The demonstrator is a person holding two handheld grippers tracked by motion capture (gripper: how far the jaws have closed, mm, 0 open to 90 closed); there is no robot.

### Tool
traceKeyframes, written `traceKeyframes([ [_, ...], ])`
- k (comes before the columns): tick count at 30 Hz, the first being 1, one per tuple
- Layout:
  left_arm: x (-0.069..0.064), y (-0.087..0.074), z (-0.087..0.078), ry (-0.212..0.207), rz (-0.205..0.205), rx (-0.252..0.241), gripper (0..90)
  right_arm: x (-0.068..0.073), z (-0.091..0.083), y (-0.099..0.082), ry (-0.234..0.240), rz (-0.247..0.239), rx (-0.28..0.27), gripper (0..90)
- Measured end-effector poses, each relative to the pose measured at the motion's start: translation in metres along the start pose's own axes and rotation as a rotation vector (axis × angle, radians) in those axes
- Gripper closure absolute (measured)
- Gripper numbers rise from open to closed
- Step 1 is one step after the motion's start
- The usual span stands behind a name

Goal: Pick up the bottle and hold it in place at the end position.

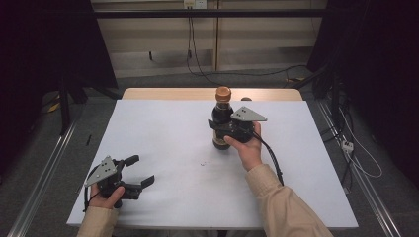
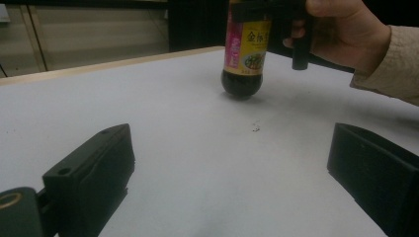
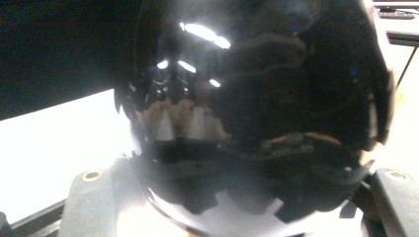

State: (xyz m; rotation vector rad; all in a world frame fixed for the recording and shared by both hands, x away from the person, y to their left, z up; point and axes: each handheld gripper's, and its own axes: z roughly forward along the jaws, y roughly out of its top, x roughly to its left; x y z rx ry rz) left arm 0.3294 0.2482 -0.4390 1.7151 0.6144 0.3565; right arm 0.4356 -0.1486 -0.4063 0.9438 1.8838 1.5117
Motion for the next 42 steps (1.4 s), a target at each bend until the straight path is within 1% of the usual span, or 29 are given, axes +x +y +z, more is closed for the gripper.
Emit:
traceKeyframes([
  [1,0.0,0.0,0.0,0.0,0.004,0.0,3.9,0.0,0.001,0.0,0.0,0.002,-0.001,30.6],
  [2,0.0,0.0,0.0,0.0,-0.001,-0.001,4.0,0.0,0.002,0.0,0.0,0.006,0.0,30.6],
  [3,-0.001,0.0,0.0,-0.001,-0.019,-0.005,4.0,0.0,0.003,0.0,0.0,0.002,-0.003,30.6],
  [7,-0.001,0.0,0.0,-0.002,-0.024,-0.009,4.0,0.001,0.007,0.002,0.004,-0.011,-0.002,30.6],
  [10,-0.001,-0.001,0.0,-0.004,-0.025,-0.008,4.0,0.002,0.009,0.001,0.008,-0.003,0.001,30.6],
  [13,-0.001,-0.001,0.0,-0.004,-0.025,-0.008,3.9,0.004,0.013,-0.001,0.01,-0.005,0.004,30.6],
  [18,-0.001,-0.001,0.001,0.0,-0.036,-0.013,4.0,0.008,0.017,-0.006,0.024,-0.009,0.011,30.6],
  [20,-0.001,-0.001,0.001,-0.006,-0.029,-0.005,4.0,0.009,0.017,-0.006,0.025,-0.013,0.009,30.6],
  [23,-0.001,-0.001,0.002,-0.006,-0.029,-0.003,4.0,0.009,0.018,-0.005,0.035,0.001,0.0,30.6],
  [29,-0.001,-0.002,0.001,-0.005,-0.03,-0.005,4.0,0.013,0.02,-0.006,0.039,-0.006,0.004,30.5],
  [36,-0.001,-0.002,0.001,-0.005,-0.034,-0.003,4.0,0.01,0.019,-0.007,0.054,-0.005,0.001,30.5],
  [40,0.0,-0.002,0.002,-0.005,-0.037,0.001,4.0,0.009,0.02,-0.007,0.06,-0.012,-0.002,30.4],
  [42,0.001,-0.003,0.001,-0.008,-0.03,0.012,4.0,0.009,0.019,-0.007,0.065,-0.026,-0.006,30.3],
])
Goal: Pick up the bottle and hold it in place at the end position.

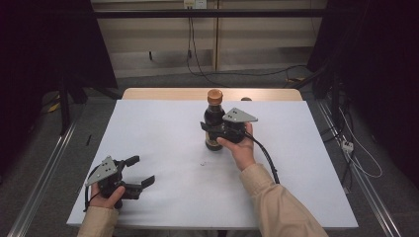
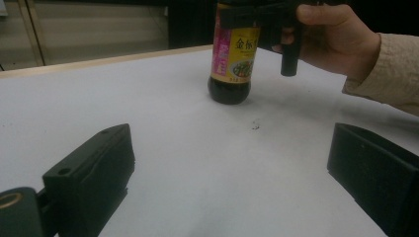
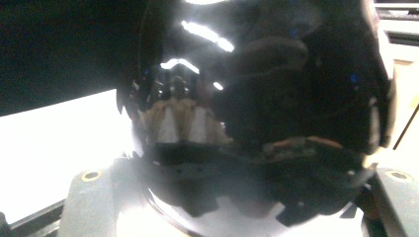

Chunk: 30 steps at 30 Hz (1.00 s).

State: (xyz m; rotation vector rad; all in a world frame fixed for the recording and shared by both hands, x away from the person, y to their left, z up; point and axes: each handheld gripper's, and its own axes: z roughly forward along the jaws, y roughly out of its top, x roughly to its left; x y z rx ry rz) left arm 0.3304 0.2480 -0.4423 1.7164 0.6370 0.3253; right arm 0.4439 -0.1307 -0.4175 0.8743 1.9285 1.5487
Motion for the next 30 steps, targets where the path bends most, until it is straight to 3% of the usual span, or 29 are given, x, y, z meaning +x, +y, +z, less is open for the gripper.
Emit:
traceKeyframes([
  [3,0.0,-0.001,0.0,-0.001,-0.017,-0.009,4.0,-0.002,-0.001,-0.001,0.012,-0.001,-0.002,30.3],
  [8,0.0,0.0,0.0,-0.001,-0.004,-0.001,4.0,-0.004,-0.003,0.0,0.03,-0.007,0.004,30.1],
  [11,-0.002,0.0,0.001,0.0,-0.024,-0.018,4.0,-0.004,-0.002,-0.001,0.027,-0.003,-0.002,30.1],
  [21,-0.002,0.001,0.0,-0.001,-0.009,-0.007,3.8,-0.002,-0.005,0.001,0.011,0.006,0.024,28.6],
  [25,-0.001,0.0,0.001,-0.001,-0.009,-0.003,3.8,-0.003,-0.01,0.001,-0.004,0.025,0.036,20.1],
  [30,-0.002,0.0,0.002,-0.002,-0.011,-0.006,3.8,-0.006,-0.016,-0.002,-0.016,0.073,0.05,17.4],
])
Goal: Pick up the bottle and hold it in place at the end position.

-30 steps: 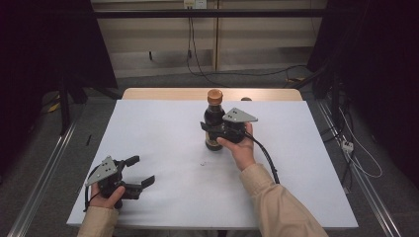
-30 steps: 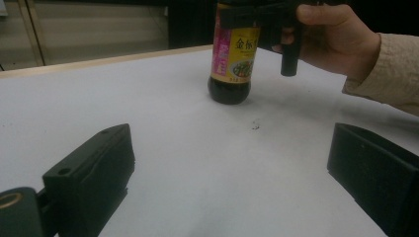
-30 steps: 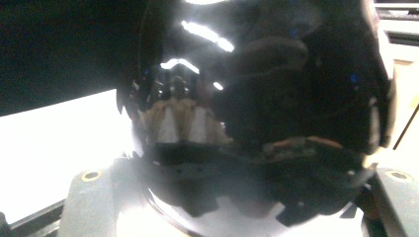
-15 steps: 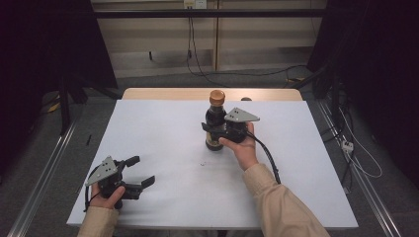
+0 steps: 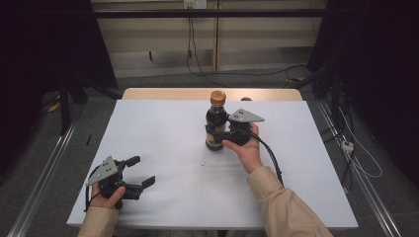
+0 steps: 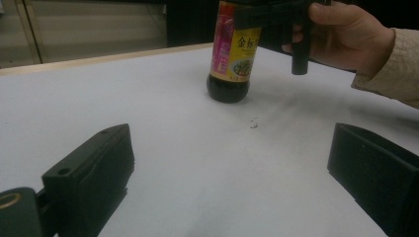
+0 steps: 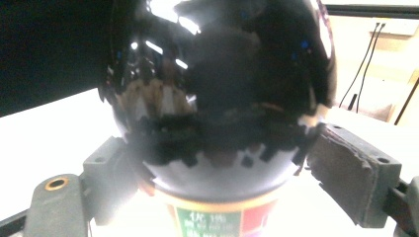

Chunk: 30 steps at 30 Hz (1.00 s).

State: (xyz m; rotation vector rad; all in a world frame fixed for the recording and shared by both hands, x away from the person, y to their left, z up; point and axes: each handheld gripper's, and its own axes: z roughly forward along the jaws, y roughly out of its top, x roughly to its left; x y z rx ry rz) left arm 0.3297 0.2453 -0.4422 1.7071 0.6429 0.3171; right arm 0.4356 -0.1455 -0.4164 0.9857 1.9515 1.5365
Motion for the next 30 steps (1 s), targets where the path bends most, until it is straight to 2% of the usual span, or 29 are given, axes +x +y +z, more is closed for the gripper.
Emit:
traceKeyframes([
  [1,0.0,0.0,0.0,0.0,-0.001,0.001,3.8,0.001,0.0,-0.001,0.001,0.003,0.004,15.9],
  [4,0.0,0.0,0.0,0.002,0.001,0.003,3.8,0.003,0.0,-0.005,-0.037,0.024,0.038,15.0],
  [6,0.0,0.0,0.0,0.002,0.001,0.003,3.8,0.005,0.0,-0.007,-0.042,0.055,0.035,18.7],
  [9,0.001,0.0,0.0,0.002,0.001,0.005,3.8,0.01,0.0,-0.011,-0.057,0.015,0.041,21.5],
  [12,0.001,0.0,0.0,-0.001,-0.001,0.003,3.8,0.011,0.002,-0.012,-0.046,-0.002,0.039,29.1],
  [15,0.002,-0.001,0.0,-0.001,-0.002,0.007,3.8,0.01,0.002,-0.012,-0.042,-0.018,0.038,30.0],
  [17,0.003,-0.002,-0.001,0.002,0.003,0.019,3.8,0.009,0.001,-0.012,-0.038,-0.014,0.041,30.1],
  [19,0.004,-0.002,-0.001,0.003,-0.004,0.015,3.8,0.008,0.001,-0.012,-0.02,-0.021,0.048,30.4],
  [23,0.002,-0.002,-0.002,0.004,0.002,0.013,3.8,0.007,0.001,-0.011,-0.015,-0.017,0.049,30.8],
  [24,0.003,-0.002,-0.003,0.006,0.012,0.02,3.8,0.006,0.001,-0.012,-0.007,-0.024,0.048,31.0],
  [26,0.003,-0.002,-0.003,0.009,0.006,0.017,3.8,0.003,0.001,-0.012,0.02,-0.019,0.043,31.1],
  [30,0.004,-0.002,-0.001,0.009,0.009,0.026,3.8,-0.002,0.001,-0.013,0.065,-0.041,0.039,31.2],
])
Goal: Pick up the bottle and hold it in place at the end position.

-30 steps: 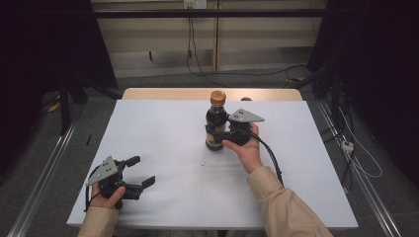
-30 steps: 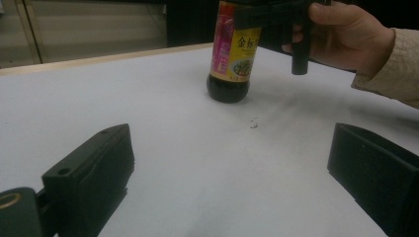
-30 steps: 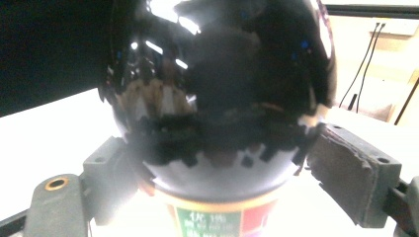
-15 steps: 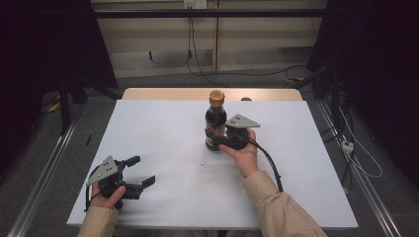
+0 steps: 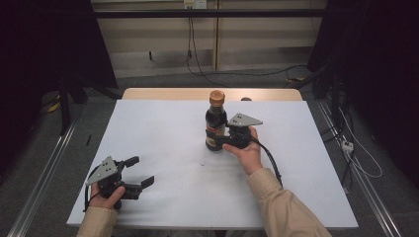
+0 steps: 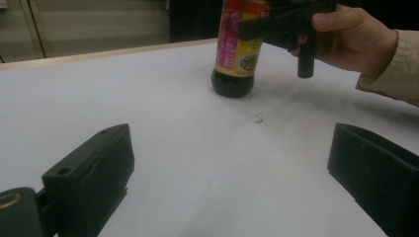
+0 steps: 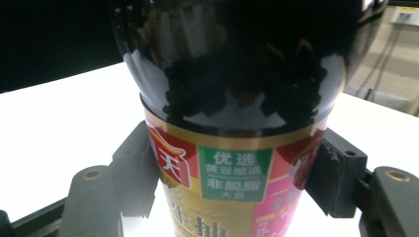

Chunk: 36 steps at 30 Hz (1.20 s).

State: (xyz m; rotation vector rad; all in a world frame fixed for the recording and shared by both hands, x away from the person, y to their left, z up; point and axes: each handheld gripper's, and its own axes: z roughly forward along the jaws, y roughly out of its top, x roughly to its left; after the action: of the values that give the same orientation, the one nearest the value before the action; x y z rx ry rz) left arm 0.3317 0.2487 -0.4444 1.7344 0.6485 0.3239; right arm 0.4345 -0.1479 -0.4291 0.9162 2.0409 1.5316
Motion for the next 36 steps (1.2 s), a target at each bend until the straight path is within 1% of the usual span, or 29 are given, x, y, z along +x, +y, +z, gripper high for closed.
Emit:
traceKeyframes([
  [1,0.0,0.0,0.001,0.001,0.003,0.003,3.8,-0.001,0.0,0.0,0.012,-0.002,-0.002,31.2],
  [3,0.0,0.001,0.002,0.003,-0.002,-0.002,3.7,-0.003,0.0,0.0,0.018,-0.004,-0.002,31.1],
  [5,-0.001,0.003,0.004,0.008,-0.001,-0.004,3.8,-0.003,0.0,0.0,0.018,-0.004,-0.001,31.1],
  [7,-0.001,0.004,0.007,0.001,-0.005,-0.013,3.6,-0.002,0.0,0.0,0.018,-0.005,-0.002,31.0],
  [8,-0.002,0.005,0.009,0.003,-0.02,-0.024,3.0,-0.002,0.0,0.0,0.018,-0.004,-0.002,31.1],
  [9,0.0,0.006,0.01,0.003,-0.007,-0.013,2.9,-0.002,0.0,0.0,0.017,-0.003,-0.002,31.0],
  [11,-0.001,0.009,0.013,0.021,-0.022,-0.015,2.7,-0.002,0.0,0.0,0.016,-0.002,-0.003,31.0],
  [13,0.0,0.014,0.017,0.04,-0.028,-0.01,2.5,-0.002,0.0,0.0,0.018,-0.004,-0.004,31.0],
  [15,0.001,0.019,0.021,0.05,-0.033,-0.002,2.5,-0.003,0.0,-0.001,0.018,-0.002,-0.005,30.9],
  [16,0.002,0.022,0.023,0.056,-0.042,0.004,2.5,-0.003,0.0,-0.001,0.018,-0.002,-0.006,31.0],
  [19,0.003,0.028,0.027,0.064,-0.044,0.018,2.9,-0.002,0.001,-0.001,0.016,0.0,-0.007,30.9],
  [22,0.002,0.036,0.031,0.049,-0.047,0.002,2.9,-0.002,0.001,-0.001,0.017,0.0,-0.006,30.9],
  [28,0.007,0.049,0.04,0.038,-0.045,-0.004,3.8,-0.002,0.0,-0.001,0.016,0.0,-0.005,30.8],
  [30,0.009,0.052,0.043,0.029,-0.063,-0.013,4.7,-0.002,0.0,-0.001,0.016,0.0,-0.006,30.9],
  [31,0.009,0.053,0.044,0.022,-0.068,-0.012,5.0,-0.002,0.0,-0.001,0.015,0.0,-0.006,30.9],
  [33,0.01,0.056,0.047,0.02,-0.063,0.002,5.0,-0.002,0.0,-0.001,0.015,0.0,-0.006,30.9],
  [36,0.009,0.057,0.052,0.0,-0.055,0.011,5.0,-0.002,0.001,-0.001,0.017,0.0,-0.009,30.8],
])
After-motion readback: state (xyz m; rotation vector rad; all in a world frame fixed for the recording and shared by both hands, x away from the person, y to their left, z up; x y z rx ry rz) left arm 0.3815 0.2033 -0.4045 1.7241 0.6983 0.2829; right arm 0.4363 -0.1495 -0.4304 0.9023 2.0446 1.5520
